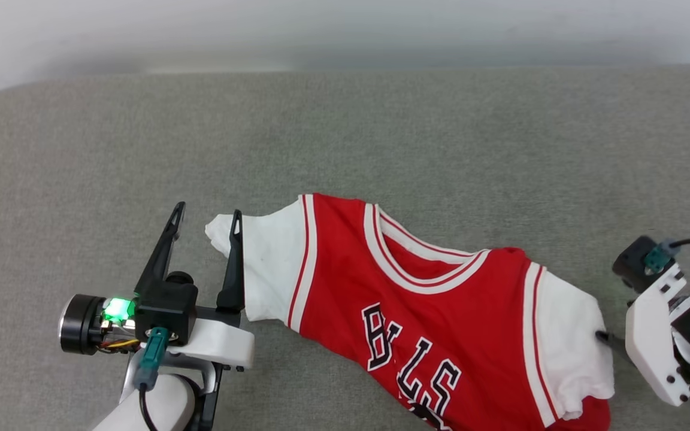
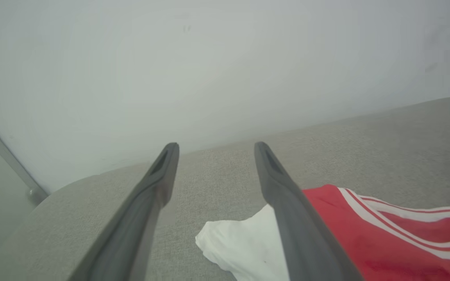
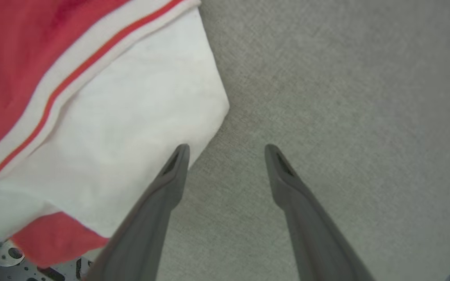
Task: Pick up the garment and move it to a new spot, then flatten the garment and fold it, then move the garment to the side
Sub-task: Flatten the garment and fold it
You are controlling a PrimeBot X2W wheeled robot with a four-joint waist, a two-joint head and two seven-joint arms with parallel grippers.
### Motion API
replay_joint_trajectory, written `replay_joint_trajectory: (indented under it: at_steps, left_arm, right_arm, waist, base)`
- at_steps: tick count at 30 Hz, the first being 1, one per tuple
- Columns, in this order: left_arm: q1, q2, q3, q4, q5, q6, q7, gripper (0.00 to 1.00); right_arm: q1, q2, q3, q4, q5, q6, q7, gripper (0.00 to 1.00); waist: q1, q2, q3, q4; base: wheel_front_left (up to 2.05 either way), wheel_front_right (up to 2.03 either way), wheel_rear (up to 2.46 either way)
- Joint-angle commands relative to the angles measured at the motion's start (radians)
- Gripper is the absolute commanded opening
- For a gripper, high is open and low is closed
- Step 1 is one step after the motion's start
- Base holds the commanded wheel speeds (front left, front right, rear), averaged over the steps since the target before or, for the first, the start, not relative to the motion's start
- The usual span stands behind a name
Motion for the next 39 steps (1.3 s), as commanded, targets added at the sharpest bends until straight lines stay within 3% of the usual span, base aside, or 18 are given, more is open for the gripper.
replay_joint_trajectory:
  at_steps: [1,11,12,13,19,25,34,35,36,39]
  left_arm:
    - [0.020,-0.015,0.026,-0.010,0.018,-0.003,-0.002,1.00]
    - [0.082,-0.110,0.183,-0.007,0.121,-0.086,-0.002,1.00]
    - [0.087,-0.118,0.194,-0.003,0.128,-0.095,-0.002,1.00]
    - [0.092,-0.124,0.207,0.001,0.135,-0.104,-0.002,1.00]
    - [0.122,-0.169,0.266,0.019,0.170,-0.157,-0.002,1.00]
    - [0.123,-0.213,0.302,0.025,0.205,-0.210,-0.002,1.00]
    - [0.114,-0.265,0.350,0.040,0.250,-0.269,-0.002,1.00]
    - [0.115,-0.271,0.355,0.043,0.254,-0.274,-0.002,1.00]
    - [0.119,-0.273,0.362,0.046,0.258,-0.278,-0.002,1.00]
    - [0.148,-0.285,0.391,0.057,0.271,-0.293,-0.002,1.00]
  right_arm:
    - [-0.020,0.007,0.024,0.025,0.005,-0.001,-0.007,1.00]
    - [-0.027,0.108,0.226,0.229,0.060,0.000,-0.098,0.99]
    - [-0.043,0.104,0.238,0.230,0.067,0.001,-0.117,0.09]
    - [-0.069,0.092,0.240,0.227,0.062,0.001,-0.140,0.00]
    - [-0.240,-0.010,0.184,0.200,0.073,-0.001,-0.256,0.00]
    - [-0.325,-0.053,0.145,0.259,0.101,-0.001,-0.257,0.00]
    - [-0.293,0.098,0.181,0.530,0.103,-0.001,-0.239,0.00]
    - [-0.290,0.117,0.177,0.556,0.111,0.000,-0.255,0.22]
    - [-0.293,0.129,0.170,0.572,0.120,0.000,-0.277,1.00]
    - [-0.332,0.097,0.157,0.568,0.132,0.000,-0.368,1.00]
  waist:
    - [0.0000,0.0000,0.033,0.023]
    - [0.0000,0.0000,0.091,0.044]
    - [0.0000,0.0000,0.088,0.041]
    - [0.0000,0.0000,0.084,0.038]
    - [0.0000,0.0000,0.056,0.019]
    - [0.0000,0.0000,0.067,0.038]
    - [0.0000,0.0000,0.112,0.064]
    - [0.0000,0.0000,0.112,0.065]
    - [0.0000,0.0000,0.110,0.064]
    - [0.0000,0.0000,0.086,0.050]
  base:
    - [0.00,0.00,0.00]
    - [0.00,0.00,0.00]
    - [0.00,0.00,0.00]
    - [0.00,0.00,0.00]
    - [0.00,0.00,0.00]
    - [0.00,0.00,0.00]
    - [0.00,0.00,0.00]
    - [0.00,0.00,0.00]
    - [0.00,0.00,0.00]
    - [0.00,0.00,0.00]
